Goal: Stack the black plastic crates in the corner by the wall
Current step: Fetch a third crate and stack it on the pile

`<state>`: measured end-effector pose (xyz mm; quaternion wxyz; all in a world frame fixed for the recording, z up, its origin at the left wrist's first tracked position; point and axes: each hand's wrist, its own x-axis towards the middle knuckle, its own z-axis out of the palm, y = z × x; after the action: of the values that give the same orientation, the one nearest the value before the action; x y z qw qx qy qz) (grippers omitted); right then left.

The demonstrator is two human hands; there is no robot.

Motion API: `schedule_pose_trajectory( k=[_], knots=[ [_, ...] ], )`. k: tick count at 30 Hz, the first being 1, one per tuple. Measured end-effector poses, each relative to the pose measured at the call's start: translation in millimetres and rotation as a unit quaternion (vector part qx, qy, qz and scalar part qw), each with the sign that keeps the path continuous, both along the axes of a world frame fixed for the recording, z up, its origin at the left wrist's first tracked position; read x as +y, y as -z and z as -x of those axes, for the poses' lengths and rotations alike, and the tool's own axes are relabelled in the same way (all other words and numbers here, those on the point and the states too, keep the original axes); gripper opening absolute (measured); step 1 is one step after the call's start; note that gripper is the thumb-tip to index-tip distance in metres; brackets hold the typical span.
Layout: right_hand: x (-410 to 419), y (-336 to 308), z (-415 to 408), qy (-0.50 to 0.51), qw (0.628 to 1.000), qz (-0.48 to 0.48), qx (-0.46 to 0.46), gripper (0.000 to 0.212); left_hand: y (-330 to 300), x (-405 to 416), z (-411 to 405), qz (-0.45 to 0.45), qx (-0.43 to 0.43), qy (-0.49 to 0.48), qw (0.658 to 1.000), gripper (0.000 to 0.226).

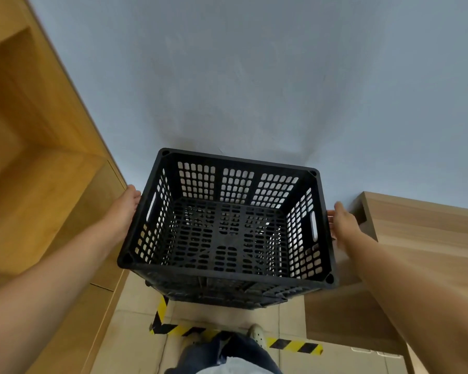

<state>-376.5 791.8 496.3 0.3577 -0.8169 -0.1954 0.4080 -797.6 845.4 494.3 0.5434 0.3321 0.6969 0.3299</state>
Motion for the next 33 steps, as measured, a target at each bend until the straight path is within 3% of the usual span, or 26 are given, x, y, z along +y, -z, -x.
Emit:
schedule_pose_trajectory(
  k=[3, 7, 10, 24, 33],
  knots=[
    [-11, 12, -4, -0.057, 0.996, 0.010, -0.075, 0.041, 13, -14, 3, -0.043, 0.138, 0.113, 0.983, 0.030],
    [-40, 18, 9, -0.121, 0.987, 0.028, -0.103, 0.040, 36, -24, 15, -0.078, 0.178, 0.176, 0.965, 0.064],
    [-51, 19, 23, -0.135, 0.985, 0.022, -0.102, 0.052, 43, -25, 17, -0.070, 0.181, 0.172, 0.966, 0.075],
    [-63, 34, 42, -0.102, 0.989, 0.013, -0.105, 0.053, 41, -34, 30, -0.064, 0.148, 0.154, 0.975, 0.069],
    [-63, 39, 44, -0.116, 0.981, 0.026, -0.151, 0.055, 52, -32, 30, -0.048, 0.207, 0.170, 0.962, 0.073]
  ],
)
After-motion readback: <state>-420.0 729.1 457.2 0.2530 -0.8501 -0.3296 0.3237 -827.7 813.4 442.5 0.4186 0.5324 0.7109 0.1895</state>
